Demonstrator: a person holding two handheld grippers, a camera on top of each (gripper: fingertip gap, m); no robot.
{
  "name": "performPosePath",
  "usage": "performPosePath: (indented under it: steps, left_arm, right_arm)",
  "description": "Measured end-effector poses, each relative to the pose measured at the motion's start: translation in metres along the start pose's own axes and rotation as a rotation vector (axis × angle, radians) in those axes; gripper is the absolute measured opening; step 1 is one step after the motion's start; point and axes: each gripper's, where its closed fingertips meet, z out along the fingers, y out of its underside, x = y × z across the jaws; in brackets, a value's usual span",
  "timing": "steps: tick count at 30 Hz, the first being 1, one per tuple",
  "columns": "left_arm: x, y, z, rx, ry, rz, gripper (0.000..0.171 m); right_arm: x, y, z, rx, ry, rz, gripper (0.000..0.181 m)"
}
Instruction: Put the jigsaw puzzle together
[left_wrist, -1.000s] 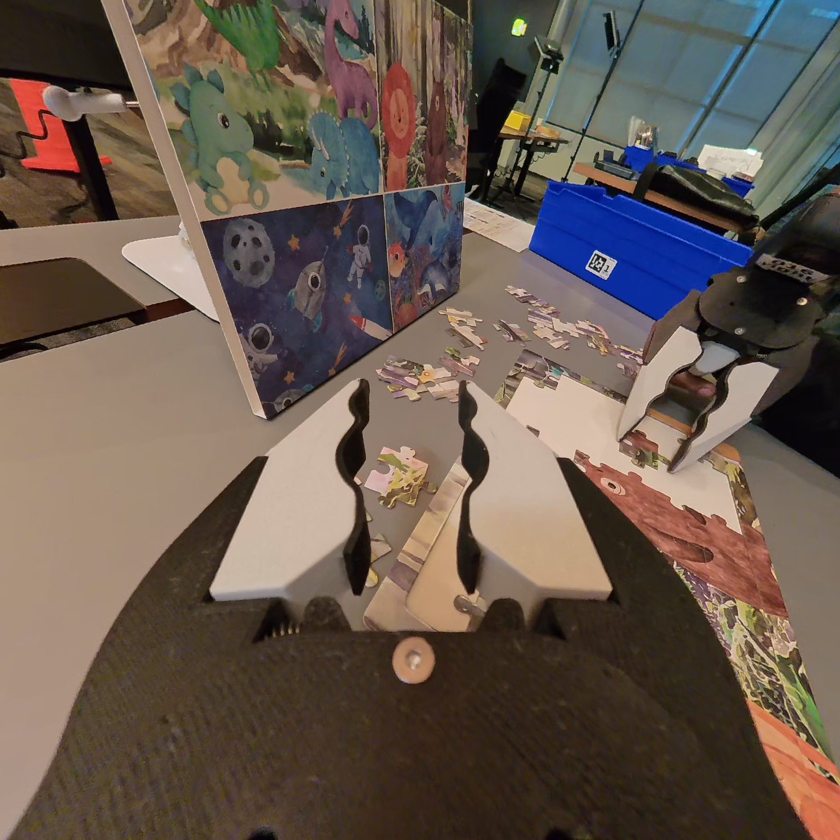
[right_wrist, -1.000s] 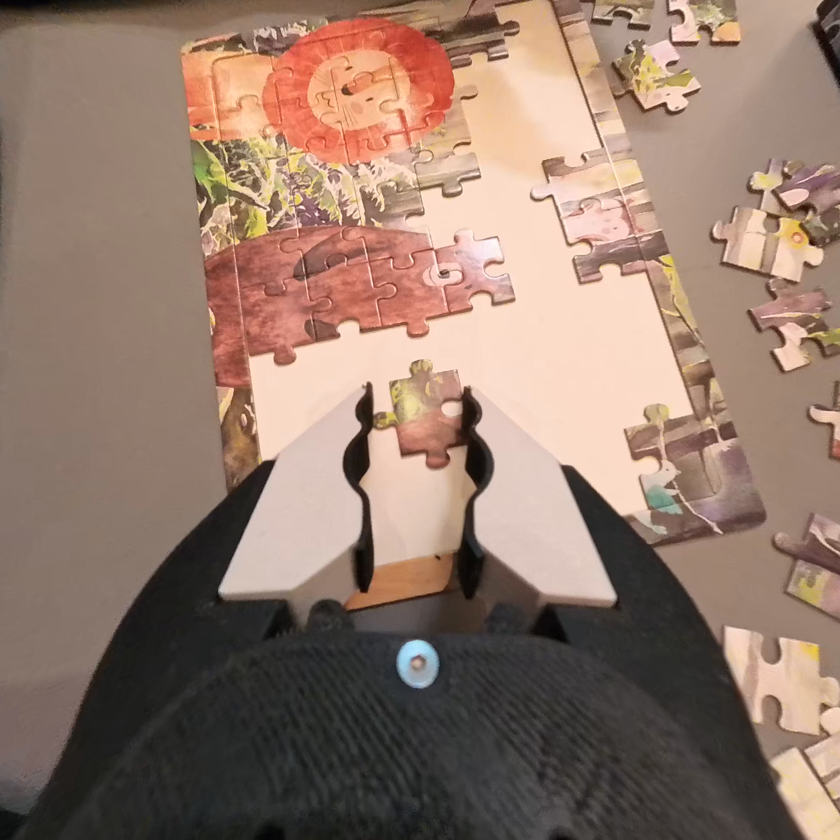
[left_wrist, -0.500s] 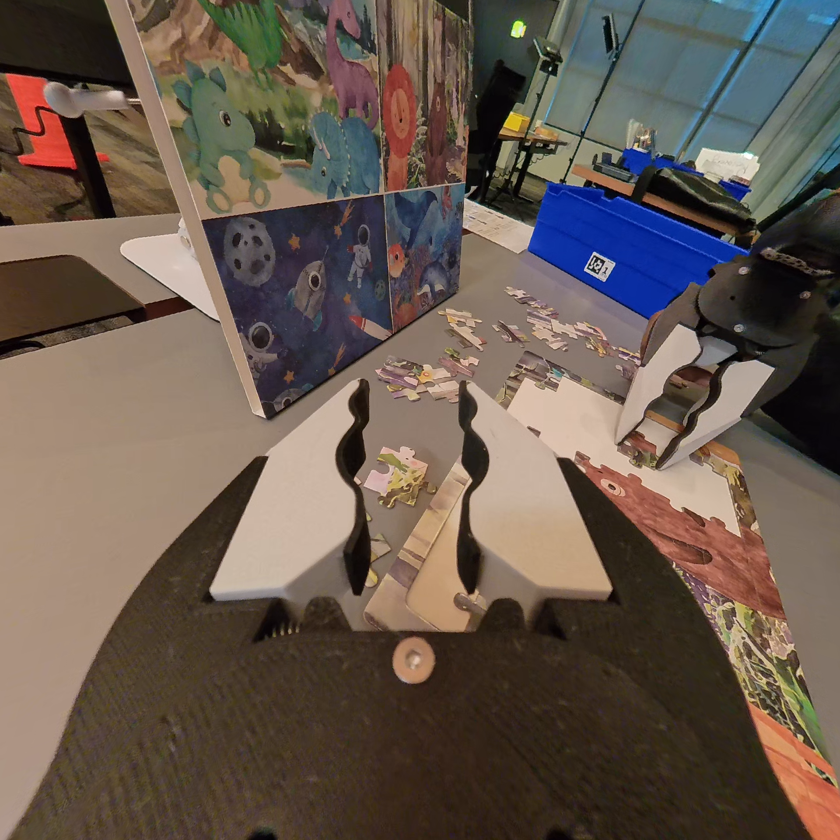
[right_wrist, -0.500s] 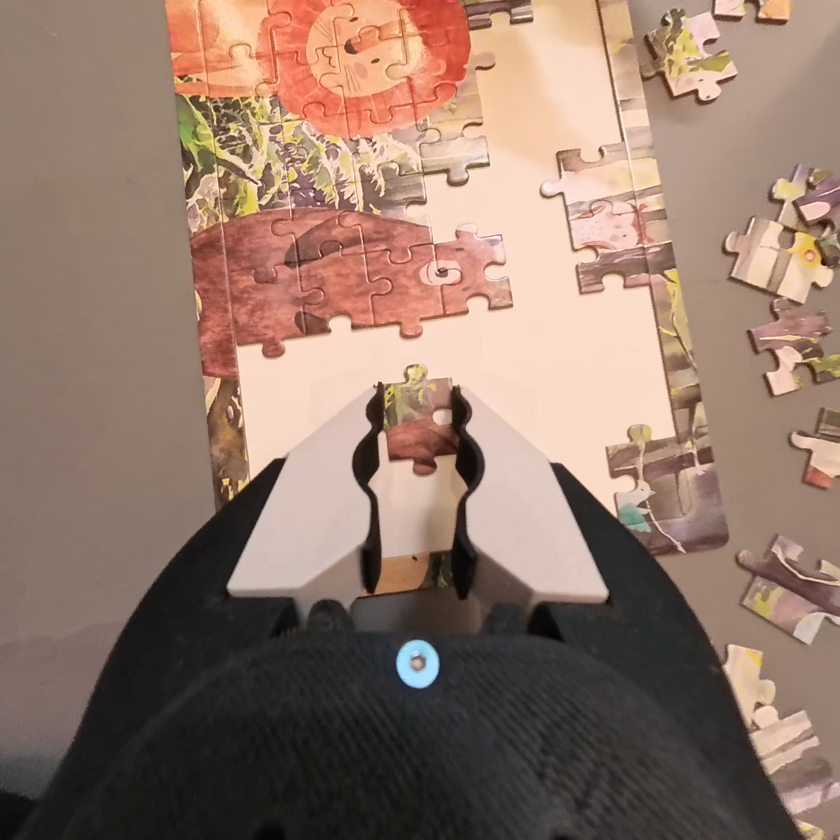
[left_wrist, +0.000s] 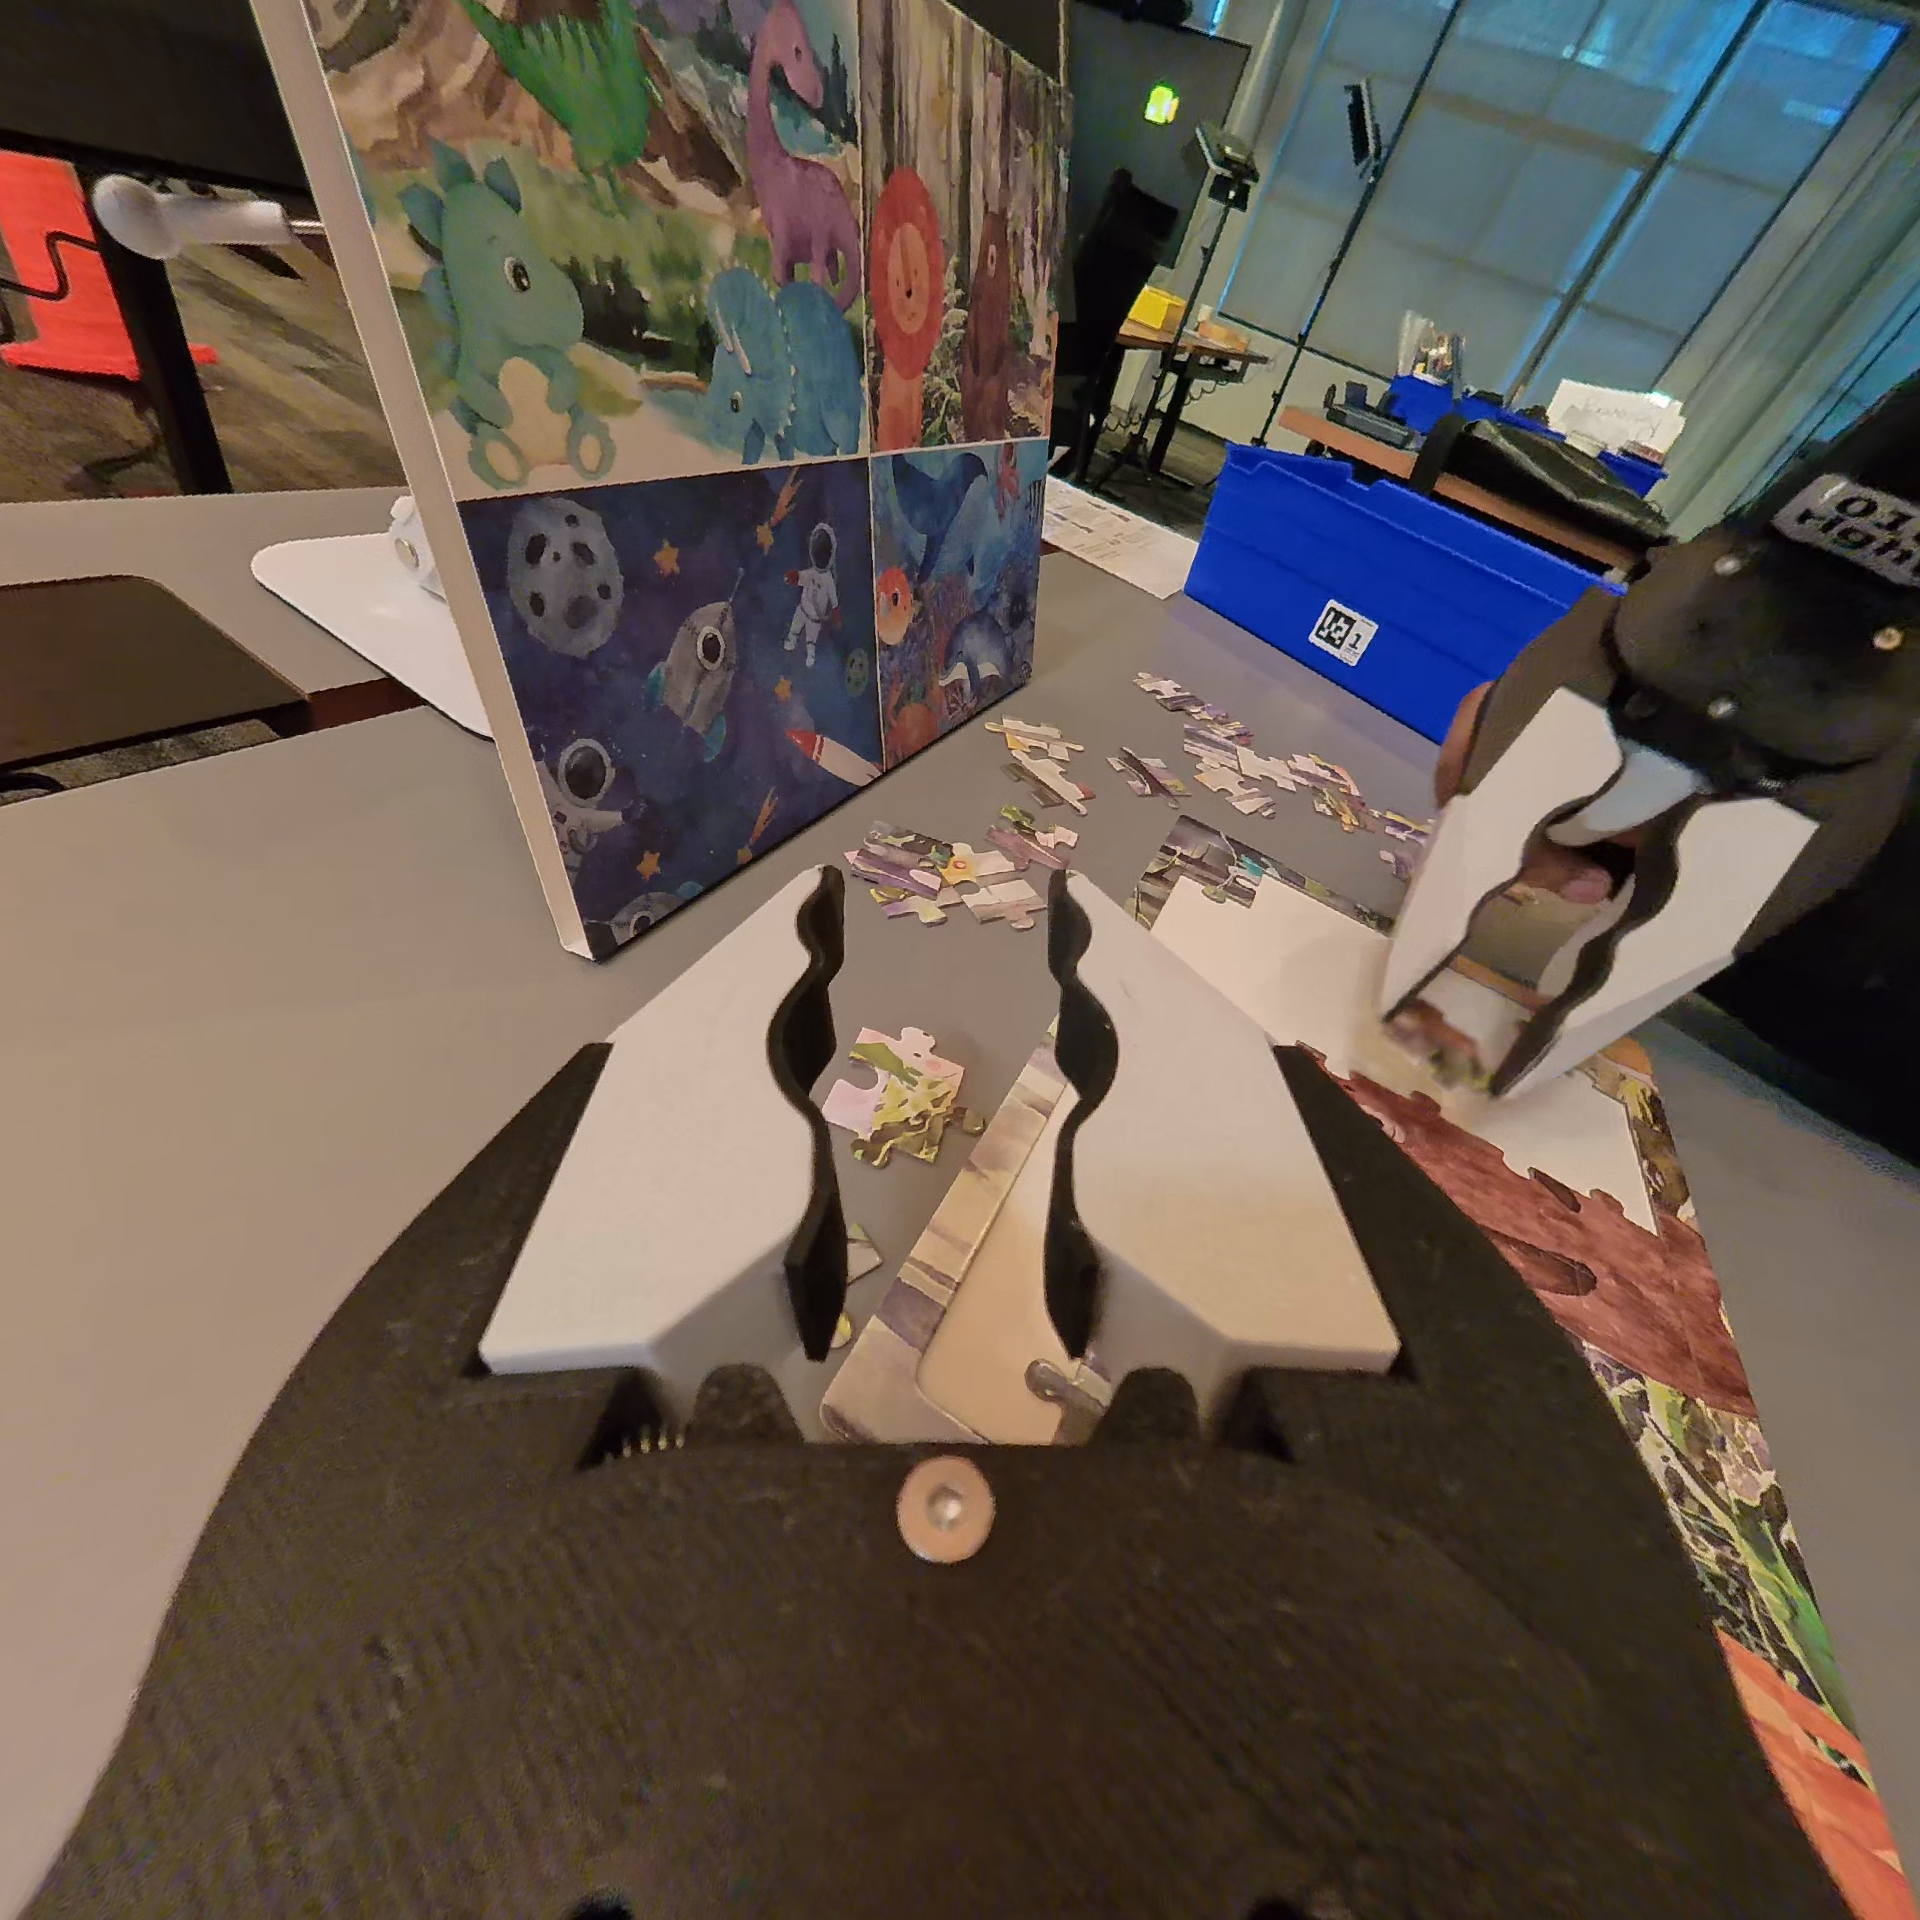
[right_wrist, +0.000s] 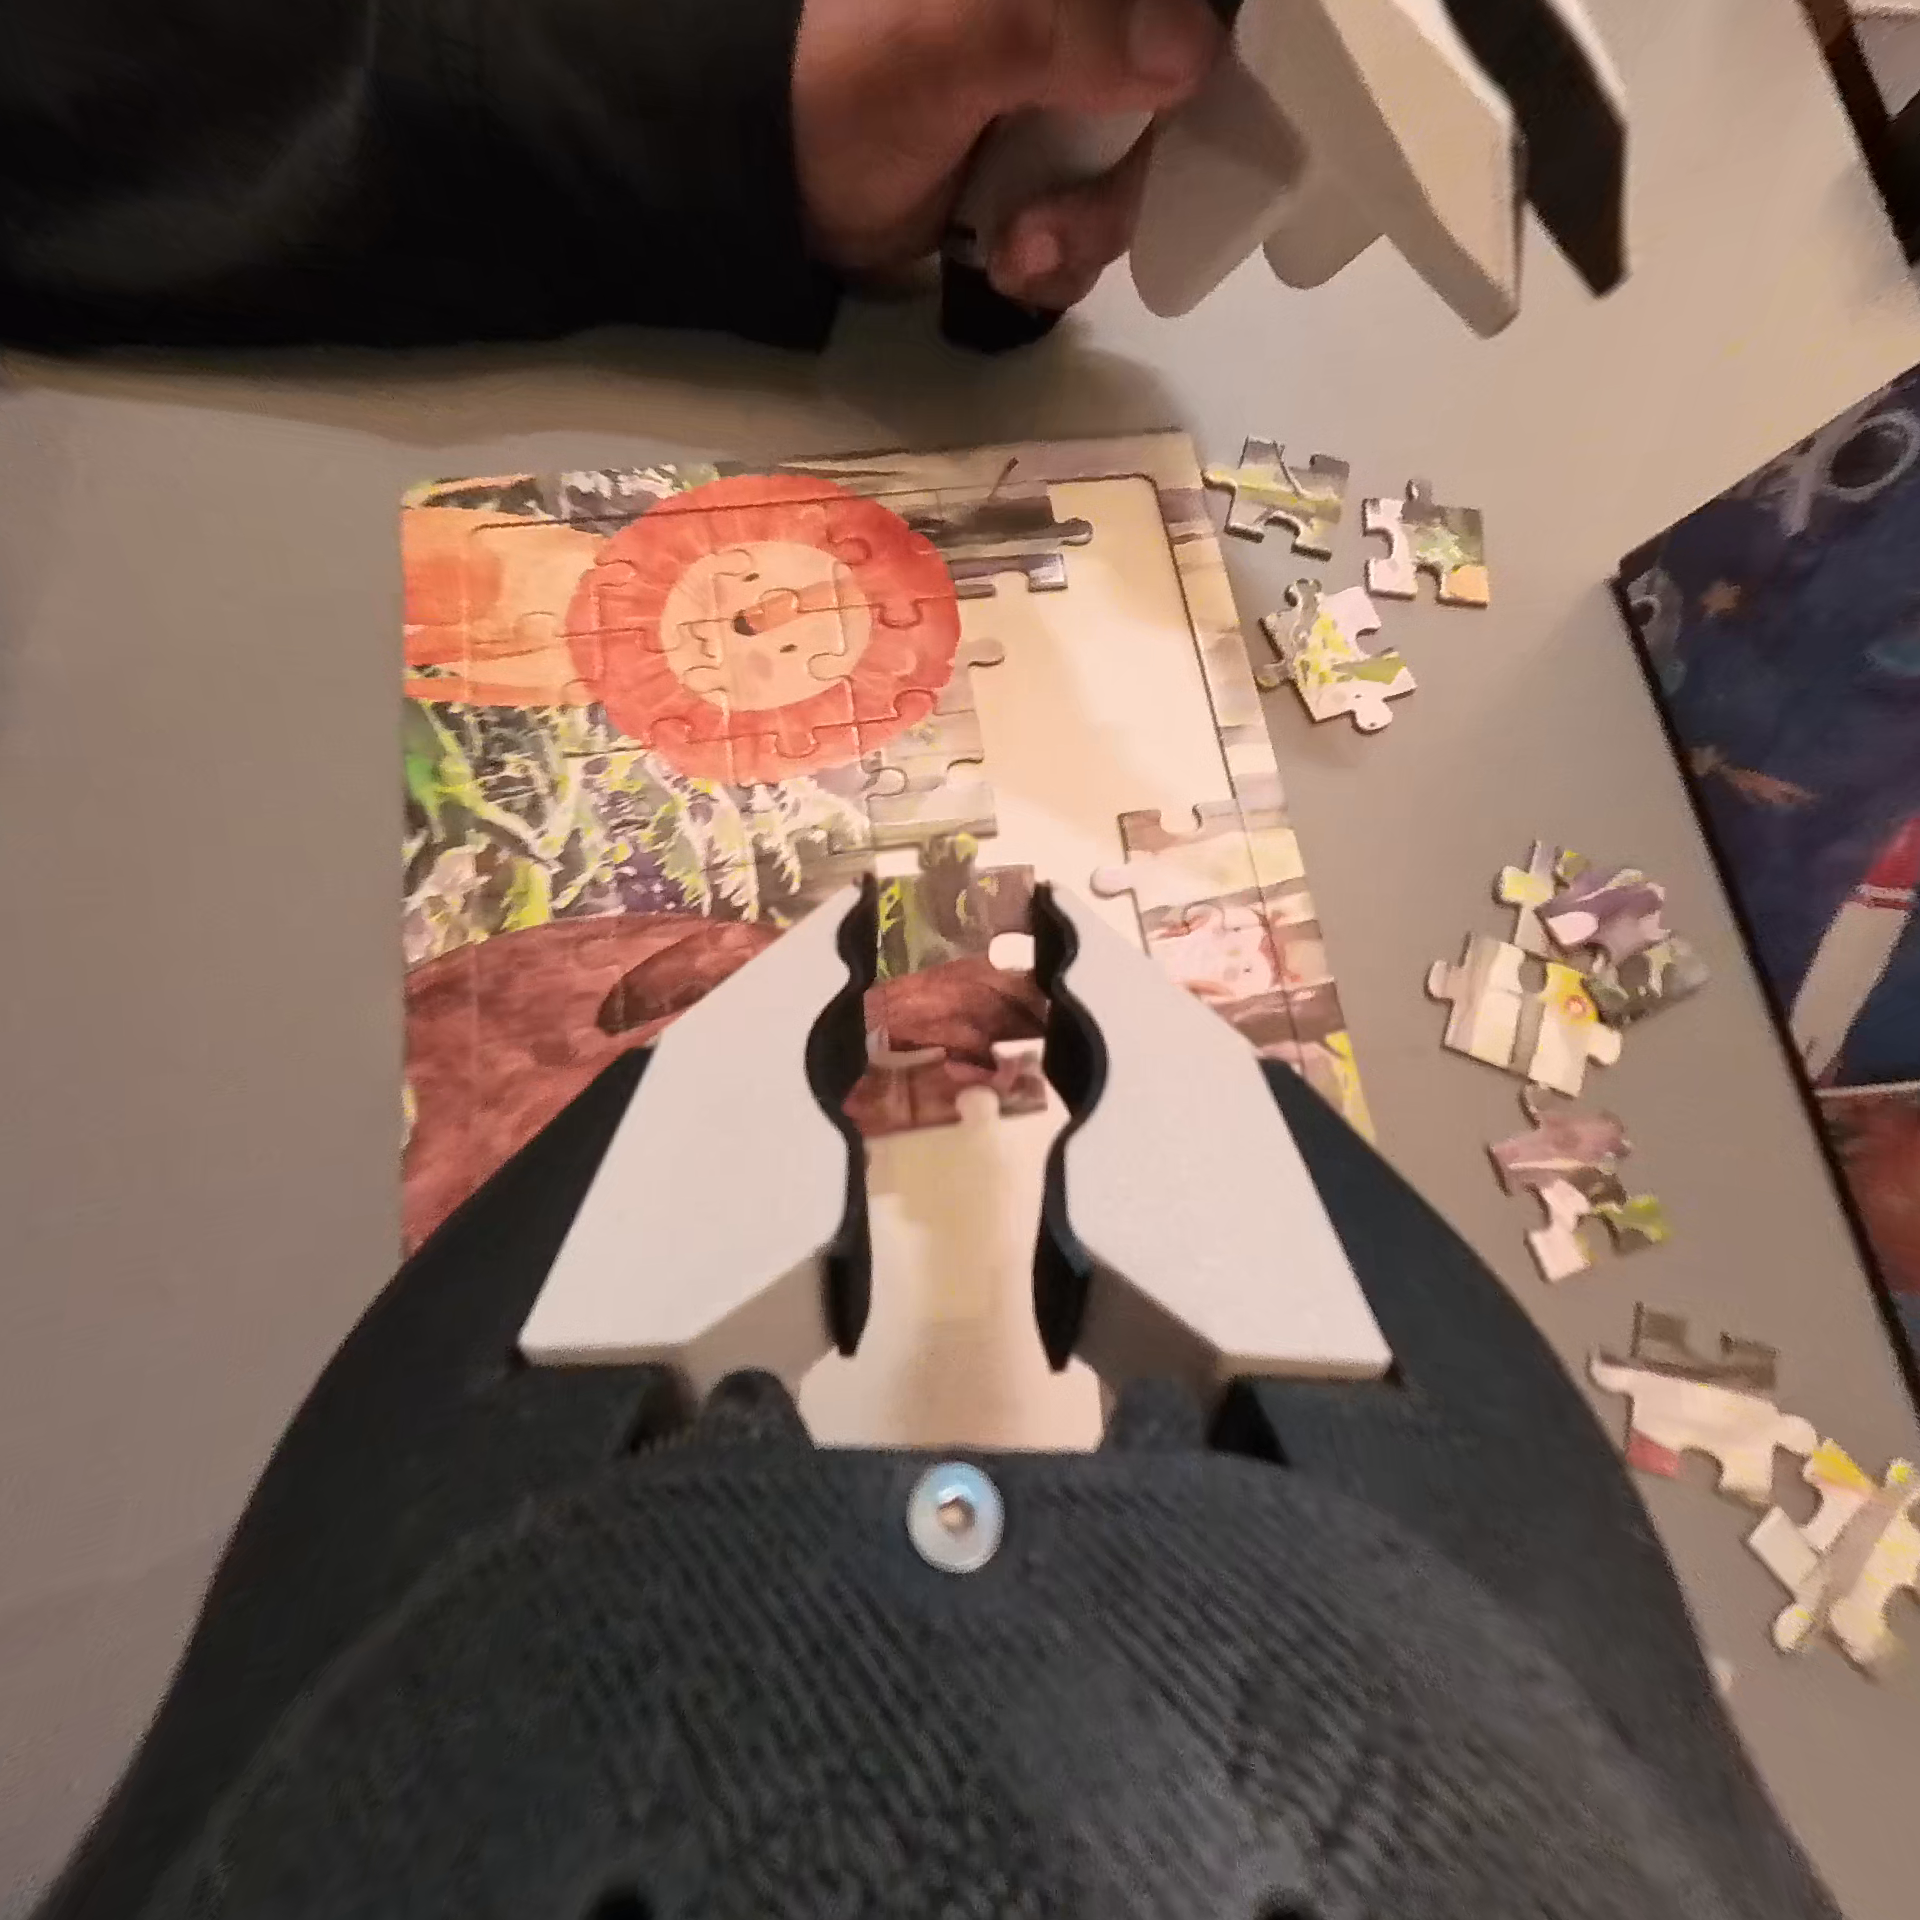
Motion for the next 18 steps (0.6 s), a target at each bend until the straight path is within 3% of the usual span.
performPosePath:
  steps: [8, 18]
  left_arm:
    - [0.0, 0.0, 0.0, 0.003, 0.008, -0.004, 0.038]
    - [-0.001, -0.001, -0.001, 0.008, 0.013, -0.025, 0.038]
  right_arm:
    - [-0.001, 0.007, 0.037, -0.114, -0.052, 0.002, 0.028]
    - [0.001, 0.012, 0.035, -0.129, -0.043, 0.002, 0.028]
